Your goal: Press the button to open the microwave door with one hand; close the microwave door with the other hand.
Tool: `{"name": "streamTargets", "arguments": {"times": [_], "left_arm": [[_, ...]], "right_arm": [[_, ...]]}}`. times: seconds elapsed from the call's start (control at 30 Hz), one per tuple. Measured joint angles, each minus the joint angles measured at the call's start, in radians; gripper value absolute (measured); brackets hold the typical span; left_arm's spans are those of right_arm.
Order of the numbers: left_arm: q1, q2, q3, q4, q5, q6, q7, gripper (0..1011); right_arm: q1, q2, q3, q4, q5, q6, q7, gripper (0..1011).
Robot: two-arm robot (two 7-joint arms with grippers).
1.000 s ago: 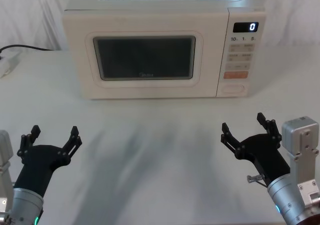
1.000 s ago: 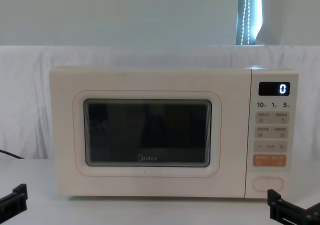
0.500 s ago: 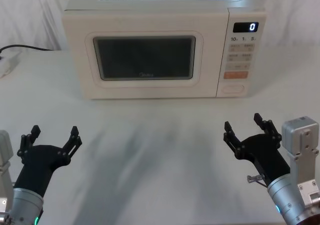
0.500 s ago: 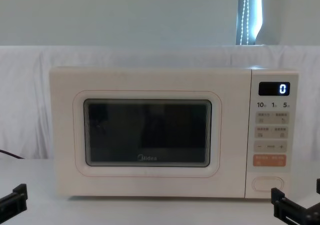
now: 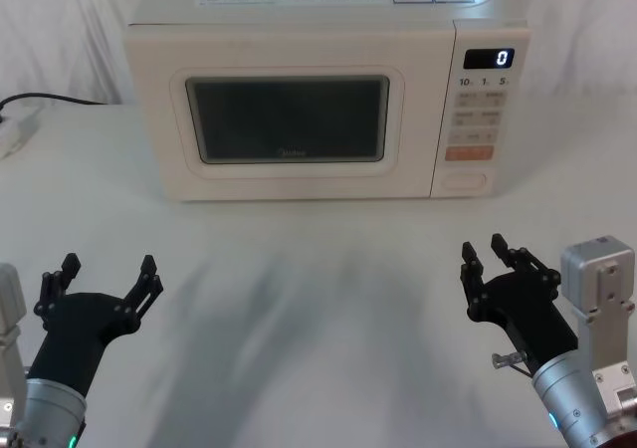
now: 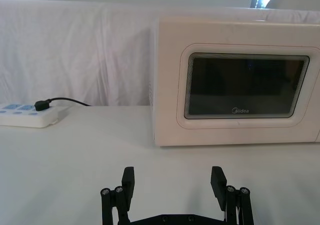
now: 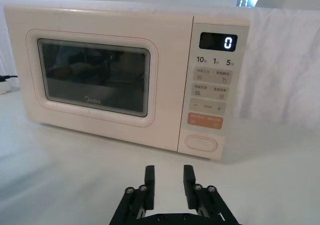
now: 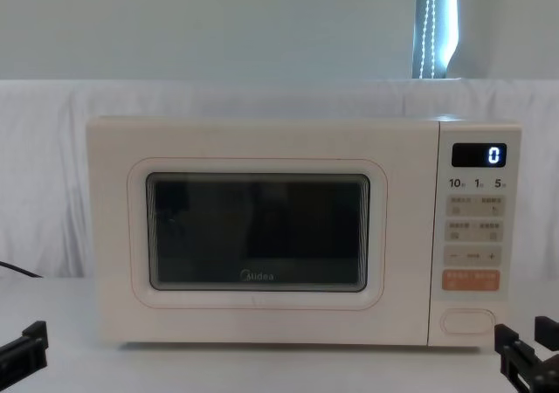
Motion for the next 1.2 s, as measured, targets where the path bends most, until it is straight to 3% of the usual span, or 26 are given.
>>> {"name": "streamTargets", "arguments": {"times": [0.47, 1.2], "left_arm": [[0.0, 0.0, 0.0, 0.0, 0.0, 0.0, 0.0, 1001], [0.0, 0.0, 0.0, 0.0, 0.0, 0.0, 0.0, 1001]], "right_arm": [[0.0, 0.0, 0.0, 0.0, 0.0, 0.0, 0.0, 0], [0.0, 0.0, 0.0, 0.0, 0.0, 0.0, 0.0, 0]]}}
